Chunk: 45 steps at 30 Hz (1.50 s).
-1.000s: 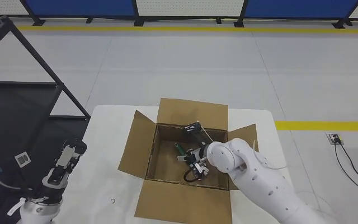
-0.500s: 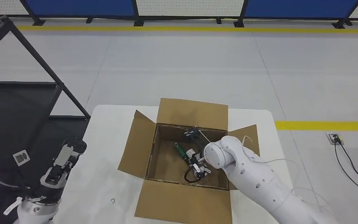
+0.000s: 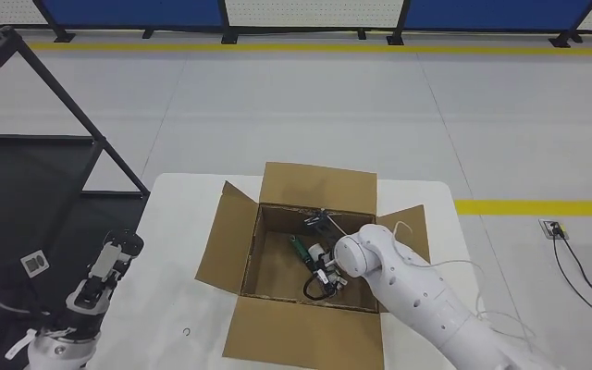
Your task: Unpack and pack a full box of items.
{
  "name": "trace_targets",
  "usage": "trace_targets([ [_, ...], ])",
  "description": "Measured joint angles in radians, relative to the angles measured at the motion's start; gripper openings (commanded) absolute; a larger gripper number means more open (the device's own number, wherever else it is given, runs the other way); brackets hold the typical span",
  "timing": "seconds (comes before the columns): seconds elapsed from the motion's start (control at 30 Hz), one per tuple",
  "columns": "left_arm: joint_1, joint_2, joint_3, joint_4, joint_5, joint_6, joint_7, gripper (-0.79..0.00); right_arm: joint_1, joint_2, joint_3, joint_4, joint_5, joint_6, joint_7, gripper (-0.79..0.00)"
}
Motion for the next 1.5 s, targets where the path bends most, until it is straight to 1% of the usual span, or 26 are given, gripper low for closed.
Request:
trace_targets([
  [0.07,0.002,0.001,-0.001,-0.001,0.001,0.0,0.003,0.0,0.001,-0.005,-0.001,0.01,-0.001,-0.003,0.002,-0.471],
  [0.1,0.003,0.001,-0.002,-0.001,0.001,0.0,0.005,0.0,0.001,-0.007,0.0,0.013,-0.002,-0.005,0.002,-0.529],
  [0.17,0.006,0.001,-0.003,-0.001,0.002,-0.001,0.008,0.0,0.002,-0.011,0.002,0.018,-0.002,-0.009,0.002,-0.693],
  [0.2,0.006,0.001,-0.003,-0.001,0.003,-0.001,0.009,0.0,0.002,-0.012,0.004,0.017,-0.002,-0.011,0.001,-0.751],
  [0.23,0.007,0.002,-0.003,-0.001,0.003,-0.001,0.011,0.0,0.0,-0.013,0.01,0.012,0.0,-0.016,-0.004,-0.785],
  [0.3,0.008,0.002,-0.003,-0.002,0.003,-0.001,0.012,0.0,-0.006,-0.011,0.025,0.0,0.01,-0.033,-0.01,-0.785],
  [0.47,0.001,0.005,0.009,-0.005,0.011,0.001,0.0,0.0,-0.041,0.011,0.082,-0.062,0.013,-0.069,-0.003,-0.785],
  [0.6,-0.009,0.006,0.029,-0.008,0.019,0.002,-0.01,0.0,-0.103,0.043,0.146,-0.185,-0.009,-0.083,0.008,-0.785],
  [0.7,-0.016,0.007,0.046,-0.007,0.027,0.002,-0.012,0.0,-0.184,0.078,0.224,-0.345,-0.032,-0.104,0.005,-0.785],
  [0.83,-0.025,0.008,0.069,-0.007,0.039,0.005,-0.015,0.0,-0.332,0.128,0.359,-0.614,-0.086,-0.11,0.014,-0.785],
  [0.93,-0.029,0.009,0.083,-0.007,0.047,0.007,-0.015,0.0,-0.432,0.155,0.453,-0.794,-0.152,-0.083,0.029,-0.785],
  [1.07,-0.031,0.01,0.1,-0.008,0.058,0.01,-0.011,0.0,-0.559,0.179,0.581,-0.993,-0.213,-0.034,-0.006,-0.785],
  [1.13,-0.03,0.01,0.107,-0.01,0.065,0.011,-0.008,0.0,-0.623,0.189,0.654,-1.068,-0.229,-0.016,-0.025,-0.785],
  [1.33,-0.025,0.011,0.116,-0.018,0.074,0.011,0.002,0.0,-0.789,0.206,0.866,-1.195,-0.231,0.025,-0.095,-0.785],
  [1.5,-0.039,0.012,0.123,-0.018,0.093,0.028,0.02,0.0,-0.911,0.211,1.029,-1.222,-0.14,-0.009,-0.17,-0.785],
])
